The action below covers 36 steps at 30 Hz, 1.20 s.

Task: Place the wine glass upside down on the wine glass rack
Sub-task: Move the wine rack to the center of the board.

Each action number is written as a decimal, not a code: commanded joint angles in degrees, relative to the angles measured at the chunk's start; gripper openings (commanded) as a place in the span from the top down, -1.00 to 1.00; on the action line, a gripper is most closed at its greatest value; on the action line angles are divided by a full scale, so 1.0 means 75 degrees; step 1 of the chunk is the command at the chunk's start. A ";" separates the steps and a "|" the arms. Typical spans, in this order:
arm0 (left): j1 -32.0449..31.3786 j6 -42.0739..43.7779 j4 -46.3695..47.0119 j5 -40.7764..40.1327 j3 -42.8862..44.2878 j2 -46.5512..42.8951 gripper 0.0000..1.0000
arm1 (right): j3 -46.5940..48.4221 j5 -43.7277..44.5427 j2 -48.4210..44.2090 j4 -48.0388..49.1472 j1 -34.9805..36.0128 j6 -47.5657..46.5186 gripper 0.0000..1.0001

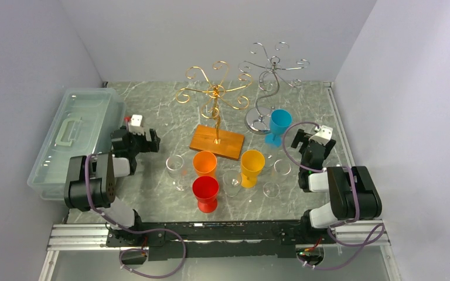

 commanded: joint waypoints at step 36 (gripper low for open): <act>-0.0031 0.0028 -1.1880 0.3231 0.7709 -0.2677 -0.98 | 0.7869 0.4123 -0.2751 -1.3429 0.5807 0.3760 -0.99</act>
